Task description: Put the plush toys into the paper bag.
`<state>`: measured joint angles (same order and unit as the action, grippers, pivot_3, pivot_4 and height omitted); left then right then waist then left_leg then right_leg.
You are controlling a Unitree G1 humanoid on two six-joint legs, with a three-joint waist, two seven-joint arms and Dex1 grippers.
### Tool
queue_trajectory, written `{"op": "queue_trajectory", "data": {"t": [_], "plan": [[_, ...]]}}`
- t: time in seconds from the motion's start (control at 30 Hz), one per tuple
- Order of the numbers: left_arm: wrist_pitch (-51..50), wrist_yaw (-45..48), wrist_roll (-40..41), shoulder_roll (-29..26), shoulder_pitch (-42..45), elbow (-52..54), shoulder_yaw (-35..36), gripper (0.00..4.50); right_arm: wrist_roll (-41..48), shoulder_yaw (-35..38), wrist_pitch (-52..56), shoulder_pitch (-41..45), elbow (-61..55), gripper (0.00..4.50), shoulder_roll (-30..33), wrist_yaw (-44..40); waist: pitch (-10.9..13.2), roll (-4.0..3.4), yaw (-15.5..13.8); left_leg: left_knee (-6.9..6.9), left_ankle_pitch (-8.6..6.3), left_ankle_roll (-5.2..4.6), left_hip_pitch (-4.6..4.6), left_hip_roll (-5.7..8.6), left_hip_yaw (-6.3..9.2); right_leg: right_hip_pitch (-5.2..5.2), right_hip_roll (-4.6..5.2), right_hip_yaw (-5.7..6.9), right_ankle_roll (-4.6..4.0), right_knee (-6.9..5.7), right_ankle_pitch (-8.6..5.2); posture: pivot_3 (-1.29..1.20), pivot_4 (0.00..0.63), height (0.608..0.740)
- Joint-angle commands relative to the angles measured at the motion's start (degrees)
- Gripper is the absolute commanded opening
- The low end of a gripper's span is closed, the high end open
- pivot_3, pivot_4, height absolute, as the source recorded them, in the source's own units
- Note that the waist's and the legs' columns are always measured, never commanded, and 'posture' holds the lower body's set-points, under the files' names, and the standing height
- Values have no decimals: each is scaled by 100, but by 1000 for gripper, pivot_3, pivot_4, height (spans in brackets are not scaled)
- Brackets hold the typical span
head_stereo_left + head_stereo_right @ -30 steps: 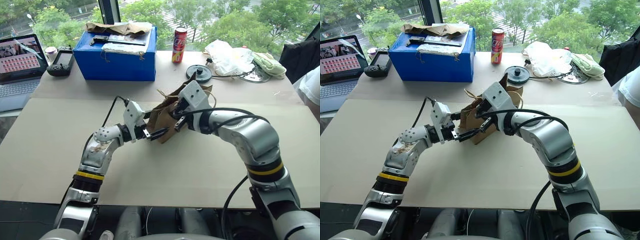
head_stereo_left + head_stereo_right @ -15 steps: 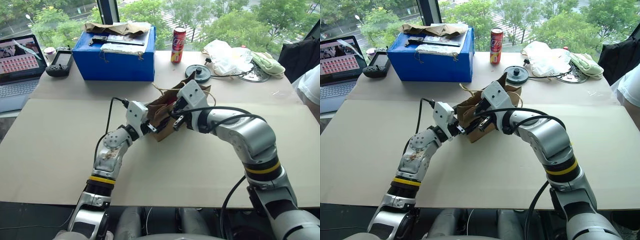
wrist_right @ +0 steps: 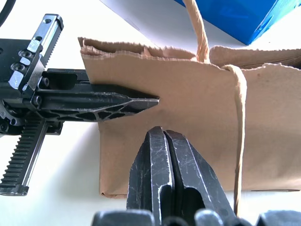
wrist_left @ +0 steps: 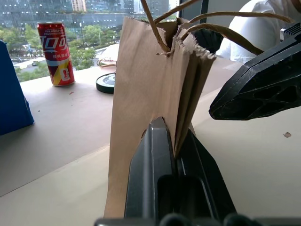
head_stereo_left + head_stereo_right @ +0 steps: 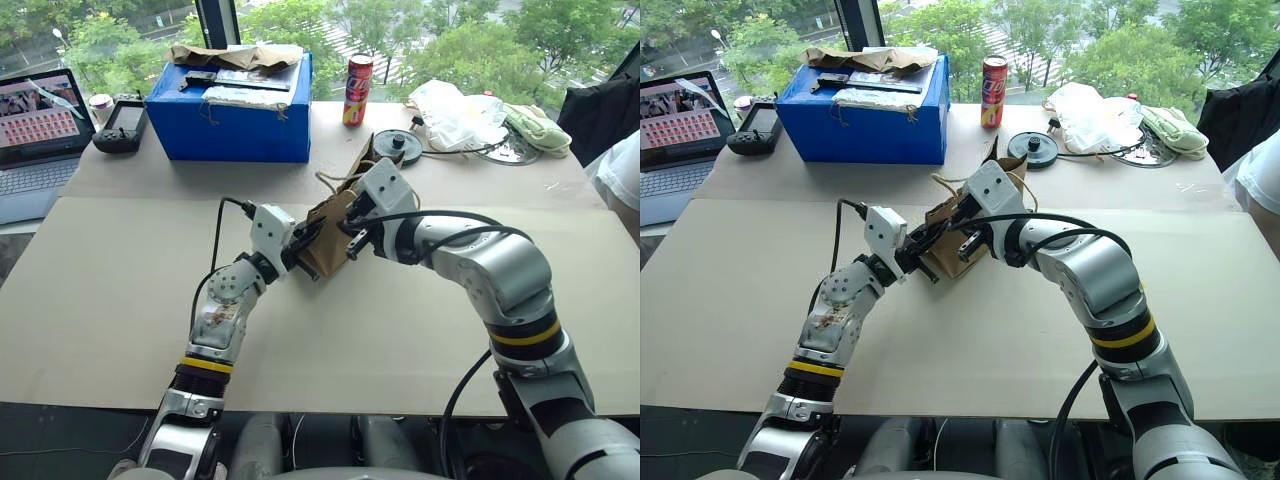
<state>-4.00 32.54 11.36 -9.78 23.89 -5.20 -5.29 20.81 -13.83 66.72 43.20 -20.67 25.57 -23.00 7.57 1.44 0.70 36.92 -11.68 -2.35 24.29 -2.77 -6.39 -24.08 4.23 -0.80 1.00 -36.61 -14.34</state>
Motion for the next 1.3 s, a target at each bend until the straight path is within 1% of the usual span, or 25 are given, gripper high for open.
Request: {"op": "queue_trajectory", "data": {"t": [0.03,0.23,0.4,0.67,0.77,0.8,0.83,0.9,1.0,1.1,1.2,1.3], "plan": [[126,26,50,39,27,225,-10,45,-64,144,48,115,-153,0,46,18,0,0,0,0,0,0,0,0,0,0,0,0,0,0,0,0,150,739],[187,109,92,61,46,173,-11,45,-52,162,83,101,-199,0,65,25,0,0,0,0,0,0,0,0,0,0,0,0,0,0,0,0,150,739],[192,89,-43,41,95,31,-48,45,37,284,-28,88,-427,0,174,-100,0,0,0,0,0,0,0,0,0,0,0,0,0,1,0,0,150,739],[297,40,-164,18,141,-164,-68,45,620,1057,-159,-242,-1042,0,654,-763,0,0,-9,0,-1,-1,0,0,4,6,1,3,0,10,0,0,150,739],[337,48,-152,-5,163,-203,-37,45,1044,1497,-338,-692,-1371,0,1152,-1430,0,0,-26,-1,-1,-1,1,0,4,6,2,3,0,14,0,0,150,739],[355,208,-58,-104,168,-170,15,45,1261,1863,-536,-920,-1432,0,1383,-1825,0,0,-46,-1,-1,-1,2,0,5,8,2,3,0,19,0,0,150,739],[318,490,139,-254,179,-90,102,45,1557,2358,-644,-999,-1271,0,1412,-2043,0,1,-53,-4,-2,-3,2,-1,8,14,0,7,0,33,0,0,150,739],[216,1060,522,-576,222,44,258,45,1859,2926,-888,-1161,-946,0,1534,-2357,1,1,-13,-6,-4,-7,2,-4,7,17,-1,7,1,41,0,0,150,739],[-174,1914,1178,-1122,369,244,476,45,2031,3138,-1220,-1518,-796,0,1795,-2850,1,1,15,-8,-5,-8,-2,-6,5,16,-7,3,1,40,1,0,150,739],[-830,2867,1893,-1823,570,371,732,45,2240,3366,-1424,-1666,-568,0,1924,-3140,1,1,17,-9,-5,-8,-2,-11,6,14,-20,3,-2,40,2,0,150,739],[-1371,3539,2337,-2335,789,370,845,45,2309,3417,-1590,-1807,-412,0,2087,-3361,2,-1,5,-8,-5,-8,-2,-11,4,13,-18,0,-2,38,2,0,150,739],[-1619,4100,2509,-2663,992,290,820,45,2314,3395,-1764,-1918,-267,0,2233,-3549,2,-1,-8,-7,-5,-8,-3,-8,4,19,-15,2,0,45,1,0,150,739]]}}
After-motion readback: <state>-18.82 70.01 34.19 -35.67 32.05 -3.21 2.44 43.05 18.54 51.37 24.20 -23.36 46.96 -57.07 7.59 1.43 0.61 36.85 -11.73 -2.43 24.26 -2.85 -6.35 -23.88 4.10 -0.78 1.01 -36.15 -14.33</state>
